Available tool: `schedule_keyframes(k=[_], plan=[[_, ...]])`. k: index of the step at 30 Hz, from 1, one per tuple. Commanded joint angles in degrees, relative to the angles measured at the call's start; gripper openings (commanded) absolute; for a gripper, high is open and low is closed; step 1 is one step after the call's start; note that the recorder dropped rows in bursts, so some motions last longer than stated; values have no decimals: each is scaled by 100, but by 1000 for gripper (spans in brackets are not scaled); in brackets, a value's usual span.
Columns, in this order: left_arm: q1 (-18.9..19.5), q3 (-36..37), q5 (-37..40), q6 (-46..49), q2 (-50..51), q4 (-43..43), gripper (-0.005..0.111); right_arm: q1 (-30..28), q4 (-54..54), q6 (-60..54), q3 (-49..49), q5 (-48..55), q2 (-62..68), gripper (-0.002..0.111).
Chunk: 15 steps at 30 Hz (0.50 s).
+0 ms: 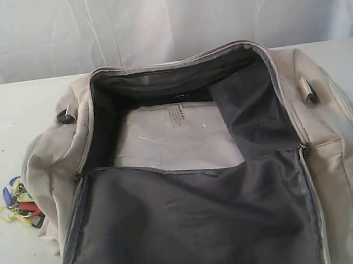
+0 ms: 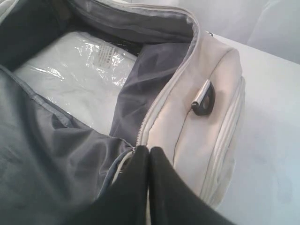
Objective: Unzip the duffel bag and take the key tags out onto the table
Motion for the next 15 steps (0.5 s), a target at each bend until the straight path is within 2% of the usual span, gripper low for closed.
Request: schedule_keyframes(k=[1, 4, 7, 11, 15], plan=[[17, 53, 968, -3, -22, 83, 0, 20, 4, 37, 20, 6, -26, 0], [17, 53, 1440, -3, -22, 83, 0, 20, 4, 37, 20, 6, -26, 0], [17, 53, 1442, -3, -22, 83, 0, 20, 4, 37, 20, 6, -26, 0], [17, 53, 1809, -3, -22, -979, 0, 20, 4, 37, 20, 6, -26, 0], [17, 53, 1859, -3, -22, -1038, 0, 20, 4, 37, 20, 6, -26, 0]])
